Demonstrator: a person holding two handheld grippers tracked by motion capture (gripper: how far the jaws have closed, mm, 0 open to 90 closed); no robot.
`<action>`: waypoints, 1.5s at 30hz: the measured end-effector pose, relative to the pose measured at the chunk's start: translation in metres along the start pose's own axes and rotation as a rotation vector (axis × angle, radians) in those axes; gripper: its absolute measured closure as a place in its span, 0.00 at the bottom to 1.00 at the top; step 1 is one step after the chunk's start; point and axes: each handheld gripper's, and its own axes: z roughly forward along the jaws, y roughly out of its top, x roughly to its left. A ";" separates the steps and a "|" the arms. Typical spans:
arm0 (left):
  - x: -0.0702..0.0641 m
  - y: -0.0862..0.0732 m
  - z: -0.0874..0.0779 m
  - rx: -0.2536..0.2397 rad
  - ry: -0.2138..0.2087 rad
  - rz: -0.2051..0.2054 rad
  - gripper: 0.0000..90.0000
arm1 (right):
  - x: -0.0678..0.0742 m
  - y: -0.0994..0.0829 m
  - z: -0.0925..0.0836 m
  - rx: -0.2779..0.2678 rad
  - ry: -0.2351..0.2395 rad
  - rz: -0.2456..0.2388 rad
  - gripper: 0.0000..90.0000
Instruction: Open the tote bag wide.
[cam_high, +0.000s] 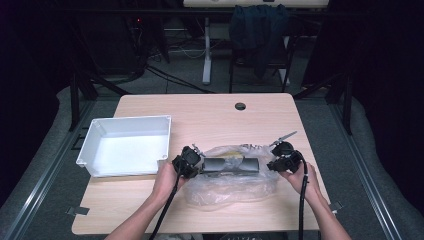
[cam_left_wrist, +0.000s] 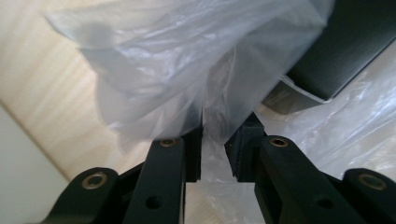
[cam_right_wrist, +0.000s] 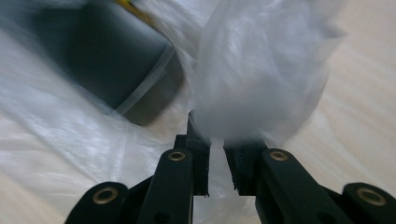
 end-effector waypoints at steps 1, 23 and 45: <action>0.001 0.000 0.001 -0.002 0.000 -0.001 0.88 | -0.002 -0.002 0.003 -0.009 0.005 0.021 0.88; -0.005 -0.014 -0.010 0.074 -0.117 0.000 0.91 | -0.023 -0.011 0.009 0.041 -0.095 0.049 0.83; 0.027 0.001 -0.102 -0.109 -0.062 0.057 0.23 | -0.025 -0.013 -0.032 -0.092 -0.004 0.073 0.54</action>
